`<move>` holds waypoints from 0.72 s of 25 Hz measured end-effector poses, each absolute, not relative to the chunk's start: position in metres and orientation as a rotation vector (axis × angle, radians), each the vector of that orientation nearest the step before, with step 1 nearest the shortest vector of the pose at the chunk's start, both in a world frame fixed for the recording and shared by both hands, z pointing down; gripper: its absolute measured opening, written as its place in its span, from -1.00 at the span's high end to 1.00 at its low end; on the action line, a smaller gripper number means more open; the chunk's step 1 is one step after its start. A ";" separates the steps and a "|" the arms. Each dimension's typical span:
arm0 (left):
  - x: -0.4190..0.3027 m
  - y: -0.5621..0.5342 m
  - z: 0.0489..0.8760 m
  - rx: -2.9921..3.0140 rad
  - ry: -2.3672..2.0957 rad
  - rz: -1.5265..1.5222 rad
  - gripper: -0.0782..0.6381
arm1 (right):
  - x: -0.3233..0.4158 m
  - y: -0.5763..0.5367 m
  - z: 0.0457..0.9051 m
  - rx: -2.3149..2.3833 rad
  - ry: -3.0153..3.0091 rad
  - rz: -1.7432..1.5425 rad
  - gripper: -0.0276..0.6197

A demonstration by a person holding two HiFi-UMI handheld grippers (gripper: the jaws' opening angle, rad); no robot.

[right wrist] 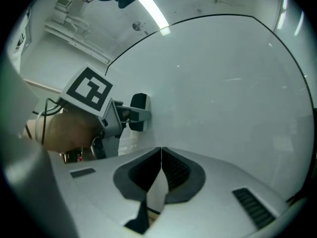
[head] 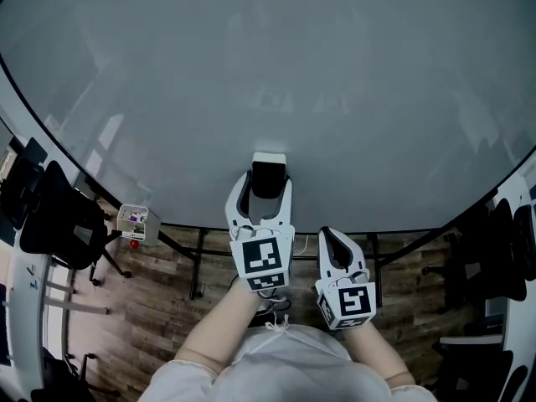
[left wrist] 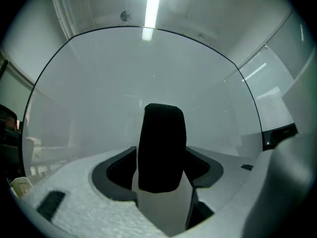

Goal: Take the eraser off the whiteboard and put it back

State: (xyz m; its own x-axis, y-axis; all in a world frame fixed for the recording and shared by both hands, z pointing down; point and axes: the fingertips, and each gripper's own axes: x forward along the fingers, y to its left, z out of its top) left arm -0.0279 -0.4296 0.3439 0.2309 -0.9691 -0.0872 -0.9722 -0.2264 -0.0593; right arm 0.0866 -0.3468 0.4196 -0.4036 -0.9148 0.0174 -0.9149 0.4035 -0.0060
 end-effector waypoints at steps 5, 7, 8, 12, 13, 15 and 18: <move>-0.025 -0.429 0.343 -2.353 1.907 0.051 0.03 | 0.092 -0.345 0.419 1.721 -2.614 0.018 0.83; -0.025 -0.430 0.344 -2.363 1.906 0.045 0.03 | 0.095 -0.344 0.420 1.737 -2.607 0.025 0.83; -0.025 -0.430 0.344 -2.370 1.905 0.041 0.04 | 0.096 -0.344 0.420 1.744 -2.603 0.027 0.83; -0.027 -0.424 0.337 -2.393 1.897 0.091 0.06 | 0.098 -0.340 0.420 1.747 -2.602 0.028 0.83; -0.027 -0.420 0.335 -2.397 1.893 0.107 0.06 | 0.098 -0.339 0.420 1.748 -2.604 0.029 0.83; -0.023 -0.413 0.334 -2.400 1.867 0.107 0.06 | 0.099 -0.336 0.420 1.749 -2.607 0.031 0.83; -0.019 -0.400 0.329 -2.388 1.831 0.111 0.07 | 0.098 -0.331 0.421 1.738 -2.613 0.033 0.83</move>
